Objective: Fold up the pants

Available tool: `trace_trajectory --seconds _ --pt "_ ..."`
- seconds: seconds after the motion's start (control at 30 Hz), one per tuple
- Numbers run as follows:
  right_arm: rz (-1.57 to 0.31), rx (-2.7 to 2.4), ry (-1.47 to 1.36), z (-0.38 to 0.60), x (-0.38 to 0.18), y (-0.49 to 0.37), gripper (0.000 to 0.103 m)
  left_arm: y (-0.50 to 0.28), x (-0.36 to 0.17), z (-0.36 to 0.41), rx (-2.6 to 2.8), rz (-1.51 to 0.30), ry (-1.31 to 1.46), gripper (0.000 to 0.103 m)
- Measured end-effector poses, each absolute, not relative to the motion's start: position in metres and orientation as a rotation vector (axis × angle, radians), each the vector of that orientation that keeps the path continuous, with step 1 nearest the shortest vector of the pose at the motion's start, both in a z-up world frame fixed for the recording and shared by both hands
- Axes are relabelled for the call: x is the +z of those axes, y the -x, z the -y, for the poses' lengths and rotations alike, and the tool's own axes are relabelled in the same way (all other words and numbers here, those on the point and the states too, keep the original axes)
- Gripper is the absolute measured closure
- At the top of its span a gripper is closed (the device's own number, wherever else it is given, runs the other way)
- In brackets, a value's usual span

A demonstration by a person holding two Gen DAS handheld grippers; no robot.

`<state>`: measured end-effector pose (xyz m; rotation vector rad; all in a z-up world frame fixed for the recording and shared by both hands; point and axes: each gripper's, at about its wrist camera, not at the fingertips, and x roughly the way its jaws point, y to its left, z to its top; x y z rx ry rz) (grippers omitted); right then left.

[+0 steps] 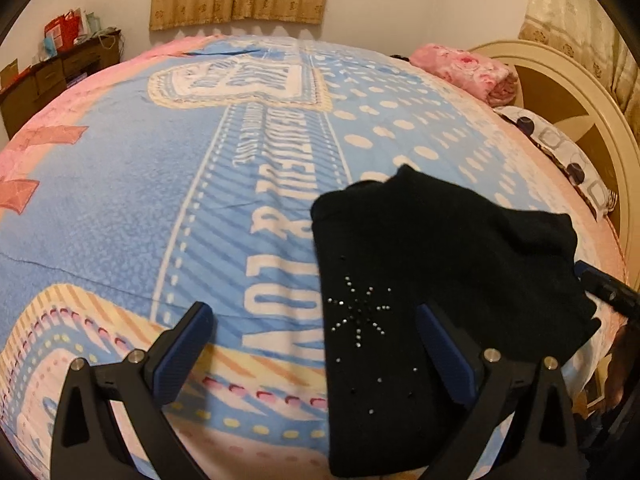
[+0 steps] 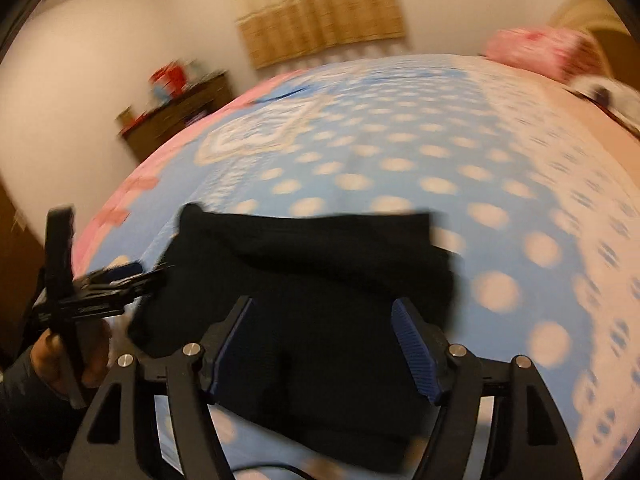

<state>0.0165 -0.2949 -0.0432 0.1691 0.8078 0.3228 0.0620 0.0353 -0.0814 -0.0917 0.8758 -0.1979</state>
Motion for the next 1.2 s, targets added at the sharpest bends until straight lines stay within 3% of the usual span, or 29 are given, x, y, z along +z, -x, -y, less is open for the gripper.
trace_trajectory --seconds 0.4,0.5,0.53,0.57,0.6,0.63,0.67,0.73,1.2 --pt "-0.812 0.348 -0.387 0.34 -0.078 -0.019 0.03 -0.068 -0.084 -0.019 -0.243 -0.875 0.089 0.0" --pt "-0.811 0.381 -0.365 0.328 -0.078 -0.017 0.03 -0.067 -0.082 -0.011 -0.263 -0.873 0.077 0.01" --pt "-0.81 0.38 -0.345 0.325 -0.078 -0.017 0.031 -0.066 -0.081 -0.011 -0.271 -0.872 0.078 0.018" --pt "-0.808 0.376 -0.337 0.323 -0.077 -0.016 0.034 -0.065 -0.08 -0.01 -0.286 -0.865 0.08 0.038" --pt "-0.807 0.369 -0.335 0.323 -0.077 -0.016 0.053 -0.064 -0.079 -0.008 -0.341 -0.87 0.093 0.056" --pt "-0.808 0.375 -0.34 0.323 -0.078 -0.017 0.065 -0.062 -0.076 -0.006 -0.353 -0.867 0.095 0.063" --pt "-0.807 0.392 -0.369 0.325 -0.078 -0.017 0.068 -0.059 -0.073 -0.004 -0.337 -0.854 0.075 0.076" --pt "-0.796 0.397 -0.354 0.321 -0.075 -0.015 0.072 -0.054 -0.068 0.001 -0.315 -0.822 0.013 0.088" --pt "-0.696 0.554 -0.165 0.248 0.015 -0.064 0.075 -0.041 -0.014 -0.079 -0.219 -0.704 0.113 0.091"
